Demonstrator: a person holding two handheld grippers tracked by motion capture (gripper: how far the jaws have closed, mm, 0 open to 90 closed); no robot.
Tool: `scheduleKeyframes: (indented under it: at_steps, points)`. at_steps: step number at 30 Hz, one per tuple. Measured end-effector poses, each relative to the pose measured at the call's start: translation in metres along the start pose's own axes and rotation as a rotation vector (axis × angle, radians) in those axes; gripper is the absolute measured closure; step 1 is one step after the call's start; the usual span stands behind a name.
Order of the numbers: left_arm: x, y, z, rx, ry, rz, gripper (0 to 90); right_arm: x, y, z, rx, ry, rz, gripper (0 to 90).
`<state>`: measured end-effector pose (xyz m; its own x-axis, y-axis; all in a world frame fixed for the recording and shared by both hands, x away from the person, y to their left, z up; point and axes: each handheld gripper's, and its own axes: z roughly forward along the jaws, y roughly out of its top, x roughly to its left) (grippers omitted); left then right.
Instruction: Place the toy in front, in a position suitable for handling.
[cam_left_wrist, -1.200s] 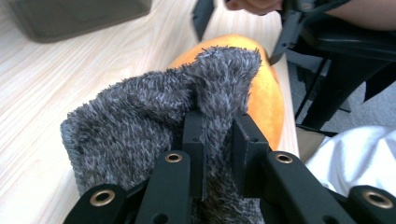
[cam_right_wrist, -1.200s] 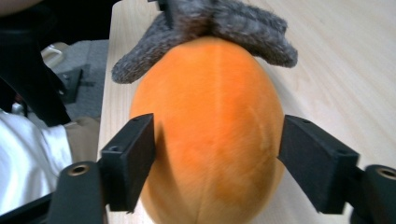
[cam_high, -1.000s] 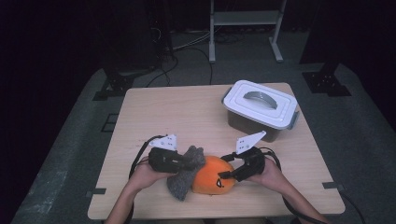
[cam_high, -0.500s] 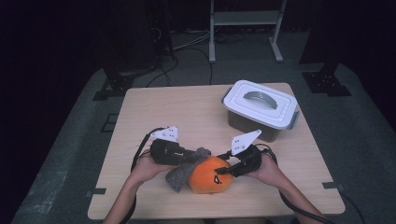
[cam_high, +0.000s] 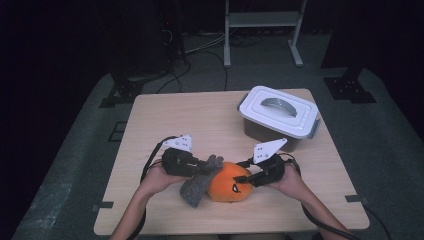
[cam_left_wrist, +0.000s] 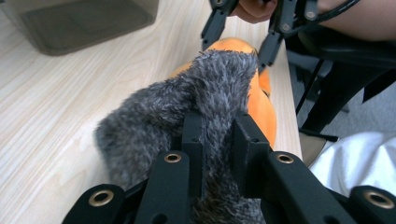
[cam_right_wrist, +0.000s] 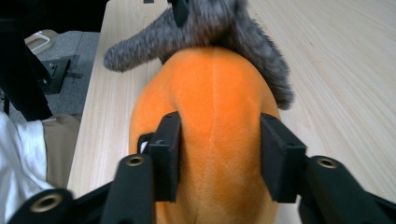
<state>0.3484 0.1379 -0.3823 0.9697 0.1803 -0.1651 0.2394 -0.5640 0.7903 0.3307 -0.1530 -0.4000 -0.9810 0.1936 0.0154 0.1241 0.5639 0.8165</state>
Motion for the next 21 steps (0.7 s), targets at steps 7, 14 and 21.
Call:
scheduleKeyframes:
  at_steps: [7, 14, 21]
  points:
    - [-0.005, -0.011, 0.002, -0.012, -0.046, -0.024, 76.8, -0.005, -0.007, -0.007, 0.033, 0.02, 0.105, 30.4]
    - [-0.011, -0.008, 0.004, -0.006, -0.048, -0.011, 76.8, -0.005, -0.014, -0.003, 0.061, 0.027, 0.154, 28.7]
    - [-0.008, 0.008, -0.004, -0.031, -0.04, 0.005, 77.2, -0.004, -0.005, -0.001, 0.033, -0.009, 0.086, 53.2]
